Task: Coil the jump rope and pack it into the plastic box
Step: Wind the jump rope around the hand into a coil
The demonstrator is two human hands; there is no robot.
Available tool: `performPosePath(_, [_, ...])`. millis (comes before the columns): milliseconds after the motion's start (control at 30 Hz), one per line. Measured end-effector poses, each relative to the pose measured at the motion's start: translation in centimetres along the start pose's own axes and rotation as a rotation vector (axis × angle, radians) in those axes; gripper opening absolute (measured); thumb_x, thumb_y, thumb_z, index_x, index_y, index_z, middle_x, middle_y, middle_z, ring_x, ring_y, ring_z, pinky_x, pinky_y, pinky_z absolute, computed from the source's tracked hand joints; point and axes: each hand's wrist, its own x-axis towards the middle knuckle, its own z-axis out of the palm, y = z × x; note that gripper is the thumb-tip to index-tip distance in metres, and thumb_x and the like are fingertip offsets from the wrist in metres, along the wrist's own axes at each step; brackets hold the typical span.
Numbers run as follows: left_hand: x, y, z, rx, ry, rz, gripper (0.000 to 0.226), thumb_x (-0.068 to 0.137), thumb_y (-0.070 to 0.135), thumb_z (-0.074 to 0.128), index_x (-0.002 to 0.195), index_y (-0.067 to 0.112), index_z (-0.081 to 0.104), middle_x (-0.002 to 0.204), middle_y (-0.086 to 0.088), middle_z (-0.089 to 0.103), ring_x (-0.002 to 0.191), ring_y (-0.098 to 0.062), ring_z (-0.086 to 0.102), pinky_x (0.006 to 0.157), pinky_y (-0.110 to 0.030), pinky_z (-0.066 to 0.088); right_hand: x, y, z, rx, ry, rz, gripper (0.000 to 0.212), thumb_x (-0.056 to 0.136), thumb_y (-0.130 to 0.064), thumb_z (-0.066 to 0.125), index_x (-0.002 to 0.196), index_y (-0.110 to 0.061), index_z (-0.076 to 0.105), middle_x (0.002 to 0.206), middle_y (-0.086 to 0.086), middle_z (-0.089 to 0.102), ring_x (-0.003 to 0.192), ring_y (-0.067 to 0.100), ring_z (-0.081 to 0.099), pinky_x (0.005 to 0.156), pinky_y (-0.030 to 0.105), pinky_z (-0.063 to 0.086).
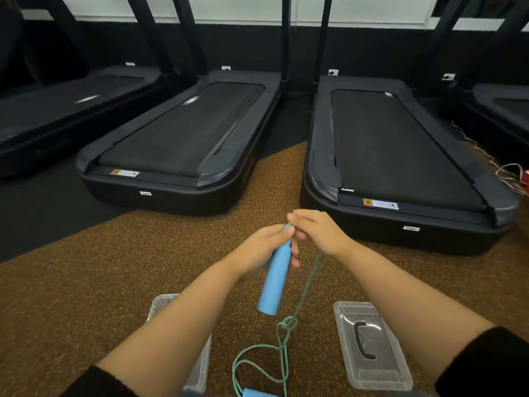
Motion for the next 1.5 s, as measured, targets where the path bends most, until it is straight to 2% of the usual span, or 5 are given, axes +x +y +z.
performPosePath(600, [1.6, 2.4, -1.6, -0.346, 0.126, 0.145, 0.032, 0.098, 0.006, 0.037, 0.13, 0.007, 0.043, 0.114, -0.007, 0.067, 0.091, -0.017, 0.069, 0.092, -0.037, 0.051, -1.2, 3.6, 4.1, 0.127, -0.078, 0.374, 0.014, 0.081, -0.021, 0.043, 0.068, -0.018, 0.048, 0.044, -0.009, 0.044, 0.037, 0.005, 0.033, 0.046, 0.024, 0.025])
performPosePath(733, [2.0, 2.8, -2.2, -0.382, 0.156, 0.147, 0.036, 0.098, 0.006, 0.037, 0.135, 0.005, 0.038, 0.116, -0.007, 0.066, 0.098, -0.022, 0.067, 0.092, -0.04, 0.05, -2.2, 5.5, 5.0, 0.103, -0.071, 0.474, 0.03, 0.091, -0.019, 0.046, 0.061, -0.02, 0.047, 0.042, -0.011, 0.04, 0.038, 0.004, 0.029, 0.046, 0.025, 0.023])
performPosePath(1167, [3.4, 0.6, -3.6, -0.137, 0.349, 0.2, 0.05, 0.098, 0.0, 0.037, 0.146, 0.008, 0.026, 0.127, -0.004, 0.055, 0.104, -0.015, 0.058, 0.098, -0.031, 0.044, -7.3, 3.7, 6.0, -0.357, -0.024, -0.064, 0.035, 0.095, -0.039, 0.038, 0.06, -0.034, 0.034, 0.049, -0.009, 0.039, 0.047, 0.008, 0.038, 0.051, 0.031, 0.031])
performPosePath(1333, [3.3, -0.4, -3.3, 0.192, 0.287, 0.15, 0.034, 0.096, -0.001, 0.042, 0.129, 0.005, 0.049, 0.126, 0.013, 0.054, 0.112, -0.014, 0.052, 0.101, -0.025, 0.042, -6.5, 1.7, 4.7, -0.414, 0.153, -0.248, 0.03, 0.093, -0.038, 0.036, 0.064, -0.029, 0.033, 0.05, -0.01, 0.04, 0.045, 0.013, 0.043, 0.048, 0.031, 0.031])
performPosePath(1500, [3.0, -0.4, -1.8, 0.32, 0.149, 0.004, 0.032, 0.1, 0.008, 0.037, 0.128, 0.007, 0.05, 0.138, -0.004, 0.045, 0.102, -0.001, 0.051, 0.077, -0.001, 0.043, -4.2, 0.4, 2.3, -0.413, 0.368, -0.277, 0.033, 0.091, -0.039, 0.039, 0.061, -0.025, 0.039, 0.046, -0.008, 0.037, 0.044, 0.008, 0.038, 0.048, 0.032, 0.034])
